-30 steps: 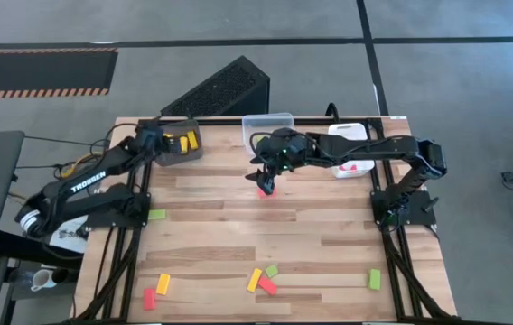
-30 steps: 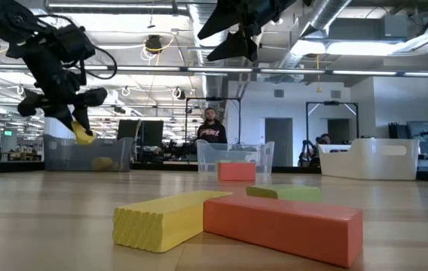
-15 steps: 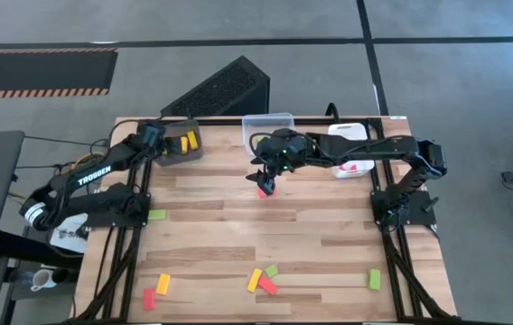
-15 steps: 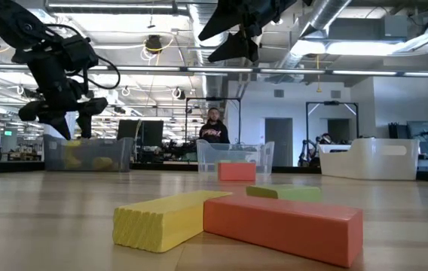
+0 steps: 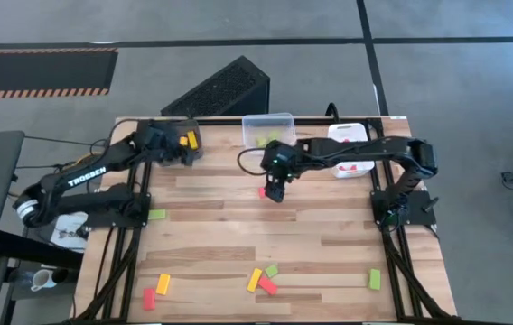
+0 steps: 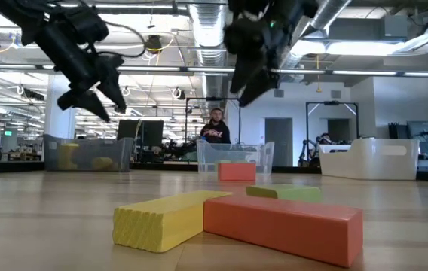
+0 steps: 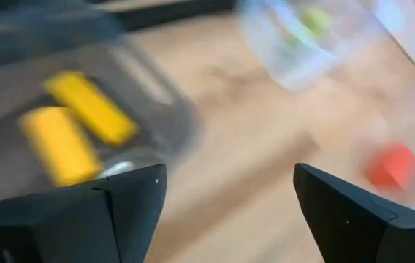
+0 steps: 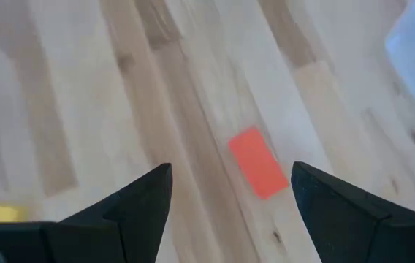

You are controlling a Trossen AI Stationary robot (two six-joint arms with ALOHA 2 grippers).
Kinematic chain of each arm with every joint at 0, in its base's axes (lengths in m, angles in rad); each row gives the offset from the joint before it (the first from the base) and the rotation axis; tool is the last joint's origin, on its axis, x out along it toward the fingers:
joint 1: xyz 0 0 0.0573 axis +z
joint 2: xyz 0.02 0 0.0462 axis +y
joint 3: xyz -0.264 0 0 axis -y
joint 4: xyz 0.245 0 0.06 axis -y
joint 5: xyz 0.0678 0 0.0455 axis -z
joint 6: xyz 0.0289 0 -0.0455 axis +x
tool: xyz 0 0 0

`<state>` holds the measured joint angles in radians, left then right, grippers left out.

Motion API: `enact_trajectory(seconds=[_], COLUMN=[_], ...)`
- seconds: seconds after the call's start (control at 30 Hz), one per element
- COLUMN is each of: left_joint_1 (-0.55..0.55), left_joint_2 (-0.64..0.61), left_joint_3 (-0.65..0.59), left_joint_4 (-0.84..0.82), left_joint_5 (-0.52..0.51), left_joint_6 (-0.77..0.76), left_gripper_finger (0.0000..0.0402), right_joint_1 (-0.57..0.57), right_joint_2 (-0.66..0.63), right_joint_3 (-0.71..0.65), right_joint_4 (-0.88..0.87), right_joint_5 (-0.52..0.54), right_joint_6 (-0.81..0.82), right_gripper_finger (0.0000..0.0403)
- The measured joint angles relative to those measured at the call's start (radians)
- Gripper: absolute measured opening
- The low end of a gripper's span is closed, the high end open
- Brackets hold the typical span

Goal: Sort & place blocks by color
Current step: Put the orange block into the white bin

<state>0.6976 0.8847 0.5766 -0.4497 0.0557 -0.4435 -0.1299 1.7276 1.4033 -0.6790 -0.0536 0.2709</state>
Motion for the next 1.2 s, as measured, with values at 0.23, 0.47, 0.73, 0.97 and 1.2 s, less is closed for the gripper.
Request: enact_trajectory(seconds=[0.23,0.47,0.73,0.97,1.2], left_joint_1=[-0.285,-0.48,-0.601,-0.643,-0.661], left_joint_2=[-0.032,-0.03,-0.03,-0.03,-0.03], left_joint_3=[0.0,-0.015,-0.058,-0.058,-0.058], left_joint_4=[0.024,0.034,0.043,0.051,0.05], left_joint_5=[-0.021,-0.068,-0.162,-0.176,-0.188], left_joint_6=[0.045,0.052,-0.055,-0.09,-0.094], left_gripper_finger=[0.0269,0.0268,0.0268,0.0267,0.0267], right_joint_1=[0.021,0.015,0.001,-0.005,-0.023], right_joint_2=[0.149,0.213,0.272,0.253,0.21], right_joint_3=[0.008,0.009,0.011,0.009,0.01], right_joint_4=[-0.018,-0.022,0.04,0.064,0.116], right_joint_5=[-0.01,0.003,0.009,0.053,0.054], right_joint_6=[-0.129,-0.334,-0.439,-0.439,-0.526], right_gripper_finger=[0.0302,0.0302,0.0302,0.0302,0.0301])
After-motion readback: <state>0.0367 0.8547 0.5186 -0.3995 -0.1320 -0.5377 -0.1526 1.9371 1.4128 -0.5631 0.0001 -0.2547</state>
